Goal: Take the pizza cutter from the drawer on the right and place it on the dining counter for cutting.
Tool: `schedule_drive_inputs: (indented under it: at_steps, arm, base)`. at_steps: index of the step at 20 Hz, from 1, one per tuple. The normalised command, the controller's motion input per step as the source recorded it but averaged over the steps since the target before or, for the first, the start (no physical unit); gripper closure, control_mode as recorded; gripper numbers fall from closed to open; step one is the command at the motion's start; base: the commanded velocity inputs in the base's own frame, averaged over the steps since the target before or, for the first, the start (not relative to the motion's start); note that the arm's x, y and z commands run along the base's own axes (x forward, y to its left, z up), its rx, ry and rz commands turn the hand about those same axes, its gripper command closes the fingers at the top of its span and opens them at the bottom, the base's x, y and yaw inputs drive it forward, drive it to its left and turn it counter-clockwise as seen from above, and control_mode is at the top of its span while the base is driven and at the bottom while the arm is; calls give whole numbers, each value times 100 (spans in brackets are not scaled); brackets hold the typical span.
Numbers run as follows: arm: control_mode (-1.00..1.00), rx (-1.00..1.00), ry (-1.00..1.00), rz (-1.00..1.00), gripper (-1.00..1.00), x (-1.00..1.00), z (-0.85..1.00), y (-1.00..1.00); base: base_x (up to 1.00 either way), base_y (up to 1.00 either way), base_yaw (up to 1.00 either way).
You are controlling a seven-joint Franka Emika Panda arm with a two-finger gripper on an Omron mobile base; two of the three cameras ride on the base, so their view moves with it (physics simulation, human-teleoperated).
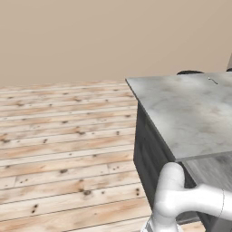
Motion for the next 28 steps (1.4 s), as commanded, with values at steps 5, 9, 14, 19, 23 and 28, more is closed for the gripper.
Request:
schedule_drive_inputs:
  at_steps: [5,9,14,19,23,28]
  arm:
    - [-100,0,0,0,-100,1,0,0]
    - [-100,0,0,0,-100,3,-1,-2]
    - [-100,0,0,0,-100,13,-11,-16]
    - [-100,0,0,4,-100,32,-20,-6]
    - [-100,0,0,2,-100,8,-20,-17]
    - [-100,0,0,0,-100,0,-25,-17]
  base:
    - [0,0,0]
    - [0,0,0]
    - [0,0,0]
    - [0,0,0]
    - [0,0,0]
    - [0,0,0]
